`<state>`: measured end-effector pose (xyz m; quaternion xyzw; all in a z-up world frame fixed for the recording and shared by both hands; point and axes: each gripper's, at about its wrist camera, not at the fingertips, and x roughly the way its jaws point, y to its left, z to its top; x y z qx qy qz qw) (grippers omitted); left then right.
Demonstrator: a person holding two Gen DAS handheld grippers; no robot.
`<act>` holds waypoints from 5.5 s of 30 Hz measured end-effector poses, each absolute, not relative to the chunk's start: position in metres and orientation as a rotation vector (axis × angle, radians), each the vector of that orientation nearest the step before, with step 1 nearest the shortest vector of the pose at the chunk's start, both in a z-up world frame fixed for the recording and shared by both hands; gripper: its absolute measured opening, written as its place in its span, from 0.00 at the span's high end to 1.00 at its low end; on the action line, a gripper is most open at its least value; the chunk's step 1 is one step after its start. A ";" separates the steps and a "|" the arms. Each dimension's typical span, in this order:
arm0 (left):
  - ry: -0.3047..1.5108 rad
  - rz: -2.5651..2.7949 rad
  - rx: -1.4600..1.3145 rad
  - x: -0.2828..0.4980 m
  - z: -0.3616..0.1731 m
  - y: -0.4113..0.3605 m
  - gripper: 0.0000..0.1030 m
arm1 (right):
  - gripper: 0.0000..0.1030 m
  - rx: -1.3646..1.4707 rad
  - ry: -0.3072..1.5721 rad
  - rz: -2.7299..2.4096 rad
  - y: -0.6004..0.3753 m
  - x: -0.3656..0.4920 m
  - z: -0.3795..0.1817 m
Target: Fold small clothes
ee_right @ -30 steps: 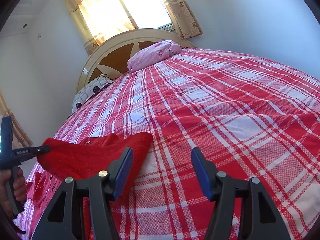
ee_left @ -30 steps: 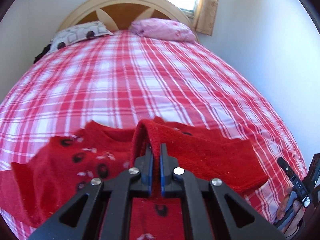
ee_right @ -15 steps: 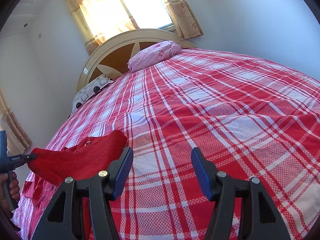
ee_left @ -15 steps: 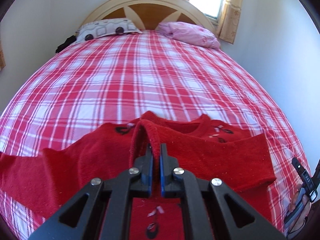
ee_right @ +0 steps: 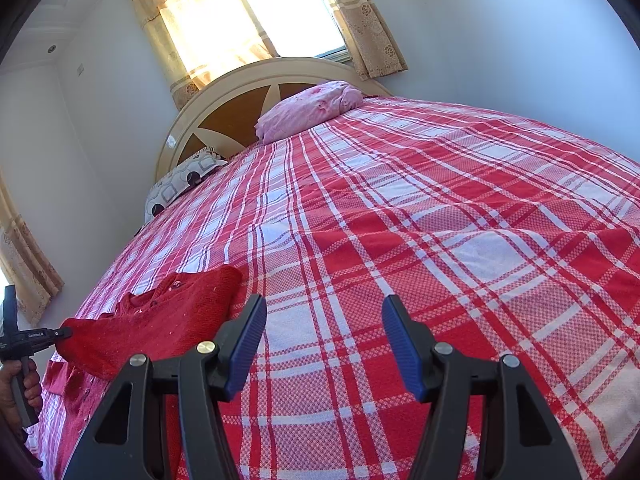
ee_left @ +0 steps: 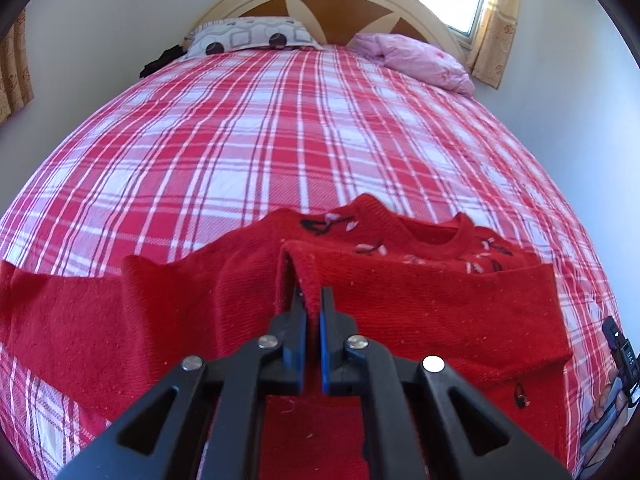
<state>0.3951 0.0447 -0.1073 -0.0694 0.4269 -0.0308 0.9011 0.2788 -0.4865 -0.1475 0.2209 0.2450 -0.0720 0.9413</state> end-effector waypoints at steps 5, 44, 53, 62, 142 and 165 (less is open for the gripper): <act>0.928 -0.069 -0.111 0.398 -0.128 0.036 0.95 | 0.40 0.444 0.508 -0.146 -0.486 0.280 -0.148; 0.898 0.100 0.048 0.344 -0.133 0.092 0.28 | 0.40 0.433 0.541 -0.139 -0.485 0.287 -0.155; 0.879 0.216 0.035 0.312 -0.117 0.172 0.28 | 0.40 0.358 0.492 -0.181 -0.471 0.274 -0.132; 0.892 0.341 -0.033 0.294 -0.126 0.251 0.27 | 0.40 0.175 0.605 0.054 -0.356 0.293 -0.090; 0.695 -0.176 0.331 0.349 -0.117 -0.021 0.53 | 0.40 0.008 0.730 0.245 -0.189 0.293 -0.164; 0.690 -0.123 0.013 0.297 -0.137 0.076 0.02 | 0.40 0.145 0.750 0.262 -0.213 0.302 -0.169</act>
